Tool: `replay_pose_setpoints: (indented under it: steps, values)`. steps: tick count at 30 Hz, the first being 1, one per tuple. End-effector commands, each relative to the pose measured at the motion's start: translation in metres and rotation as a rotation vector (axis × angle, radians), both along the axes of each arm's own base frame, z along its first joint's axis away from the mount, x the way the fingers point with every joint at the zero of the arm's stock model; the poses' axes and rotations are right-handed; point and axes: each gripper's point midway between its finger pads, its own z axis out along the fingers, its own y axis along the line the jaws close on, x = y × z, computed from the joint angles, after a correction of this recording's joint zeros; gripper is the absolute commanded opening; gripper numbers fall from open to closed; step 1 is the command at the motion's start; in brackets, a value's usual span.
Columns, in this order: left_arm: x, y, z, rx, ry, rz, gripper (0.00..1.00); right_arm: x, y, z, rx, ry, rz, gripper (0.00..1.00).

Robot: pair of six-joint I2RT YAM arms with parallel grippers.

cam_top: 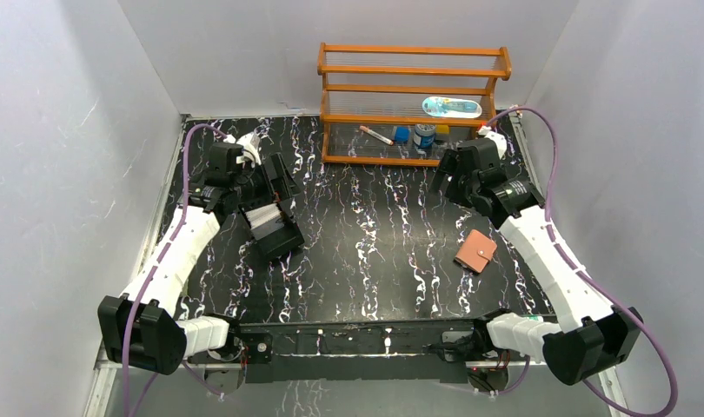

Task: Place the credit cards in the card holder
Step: Open the card holder at the center of the board.

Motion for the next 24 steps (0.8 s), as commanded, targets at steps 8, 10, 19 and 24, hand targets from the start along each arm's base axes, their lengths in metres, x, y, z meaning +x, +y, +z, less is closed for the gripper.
replay_pose_setpoints:
  steps: [8,10,19,24]
  values:
    - [-0.005,-0.009,0.0,-0.057,0.02,-0.063,0.99,-0.008,0.004,-0.023,0.083,0.145,-0.118,0.98]
    - [-0.005,-0.013,-0.005,-0.066,0.047,-0.084,0.99,-0.009,-0.004,-0.028,0.065,0.162,-0.175,0.98]
    - [-0.017,-0.056,-0.018,-0.04,0.115,-0.237,0.99,-0.011,-0.044,-0.056,-0.012,0.23,-0.396,0.84]
    - [-0.019,-0.065,-0.015,0.007,0.08,-0.251,0.99,-0.009,-0.073,-0.078,-0.053,0.263,-0.489,0.67]
